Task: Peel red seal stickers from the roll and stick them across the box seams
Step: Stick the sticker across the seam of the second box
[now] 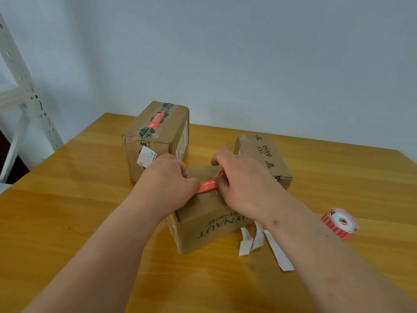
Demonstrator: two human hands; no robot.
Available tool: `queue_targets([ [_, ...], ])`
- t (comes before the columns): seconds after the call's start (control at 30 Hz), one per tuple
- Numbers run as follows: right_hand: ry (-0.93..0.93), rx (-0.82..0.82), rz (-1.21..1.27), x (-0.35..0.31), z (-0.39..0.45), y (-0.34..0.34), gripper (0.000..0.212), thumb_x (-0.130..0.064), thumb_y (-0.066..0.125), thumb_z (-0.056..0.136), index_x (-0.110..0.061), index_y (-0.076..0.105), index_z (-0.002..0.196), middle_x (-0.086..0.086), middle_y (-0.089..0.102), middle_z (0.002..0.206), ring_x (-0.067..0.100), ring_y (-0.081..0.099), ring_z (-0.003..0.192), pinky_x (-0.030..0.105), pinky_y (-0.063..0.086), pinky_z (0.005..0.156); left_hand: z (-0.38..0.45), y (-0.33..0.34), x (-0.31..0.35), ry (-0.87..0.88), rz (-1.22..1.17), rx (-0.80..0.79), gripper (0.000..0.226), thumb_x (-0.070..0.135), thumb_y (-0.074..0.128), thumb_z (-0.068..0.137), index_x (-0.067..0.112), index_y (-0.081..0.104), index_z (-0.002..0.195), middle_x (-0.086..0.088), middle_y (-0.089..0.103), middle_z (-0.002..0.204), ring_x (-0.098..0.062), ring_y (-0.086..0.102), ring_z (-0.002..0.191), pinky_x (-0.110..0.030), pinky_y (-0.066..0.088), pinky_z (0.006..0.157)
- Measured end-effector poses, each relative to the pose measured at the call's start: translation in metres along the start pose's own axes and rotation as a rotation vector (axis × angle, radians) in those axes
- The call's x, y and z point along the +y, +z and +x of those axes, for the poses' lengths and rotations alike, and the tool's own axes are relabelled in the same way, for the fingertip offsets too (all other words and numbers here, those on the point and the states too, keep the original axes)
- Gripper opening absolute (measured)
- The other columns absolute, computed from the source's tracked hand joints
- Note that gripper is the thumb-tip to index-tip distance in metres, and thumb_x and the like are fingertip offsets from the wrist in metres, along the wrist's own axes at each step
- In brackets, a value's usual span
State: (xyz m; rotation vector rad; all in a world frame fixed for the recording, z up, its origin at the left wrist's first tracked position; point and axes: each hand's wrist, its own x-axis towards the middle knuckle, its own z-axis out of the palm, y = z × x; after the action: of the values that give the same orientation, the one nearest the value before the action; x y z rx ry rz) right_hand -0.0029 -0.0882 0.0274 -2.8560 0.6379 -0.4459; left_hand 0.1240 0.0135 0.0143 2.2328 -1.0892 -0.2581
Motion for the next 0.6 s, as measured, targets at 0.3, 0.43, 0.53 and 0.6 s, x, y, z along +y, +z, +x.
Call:
queue_targets([
  [0.3,-0.047,0.031,-0.081,-0.0015,0.0016,0.0040,0.022,-0.019,0.048,0.092,-0.020,0.047,0.114,-0.002,0.058,0.086,0.017,0.049,0.083,0.032,0.046,0.067,-0.0024,-0.0004,0.0059,0.037,0.094,0.015,0.023,0.026,0.064,0.079,0.013,0.058,0.062,0.002,0.055,0.104,-0.014,0.055,0.094,-0.025,0.042,0.073],
  [0.43,-0.049,0.045,-0.098,-0.0024,0.0024,0.0044,0.025,-0.018,0.050,0.091,-0.020,0.047,0.116,-0.002,0.059,0.087,0.018,0.049,0.085,0.031,0.046,0.068,-0.0022,-0.0014,0.0076,0.040,0.120,0.013,0.021,0.026,0.063,0.080,0.011,0.061,0.065,0.002,0.054,0.104,-0.016,0.055,0.093,-0.028,0.047,0.076],
  [0.53,-0.040,0.065,-0.114,-0.0018,0.0026,0.0039,0.028,-0.022,0.051,0.090,-0.020,0.047,0.117,-0.002,0.057,0.087,0.018,0.051,0.086,0.030,0.043,0.066,-0.0024,-0.0017,0.0085,0.046,0.158,0.013,0.021,0.027,0.062,0.080,0.011,0.059,0.066,0.002,0.053,0.103,-0.016,0.055,0.092,-0.030,0.049,0.077],
  [0.6,0.004,0.080,-0.112,0.0016,0.0026,-0.0001,0.032,-0.029,0.053,0.089,-0.021,0.046,0.120,-0.002,0.056,0.093,0.017,0.051,0.086,0.028,0.041,0.065,-0.0025,-0.0023,0.0090,0.048,0.185,0.016,0.022,0.028,0.062,0.081,0.012,0.059,0.067,0.003,0.052,0.103,-0.016,0.055,0.092,-0.031,0.050,0.077],
])
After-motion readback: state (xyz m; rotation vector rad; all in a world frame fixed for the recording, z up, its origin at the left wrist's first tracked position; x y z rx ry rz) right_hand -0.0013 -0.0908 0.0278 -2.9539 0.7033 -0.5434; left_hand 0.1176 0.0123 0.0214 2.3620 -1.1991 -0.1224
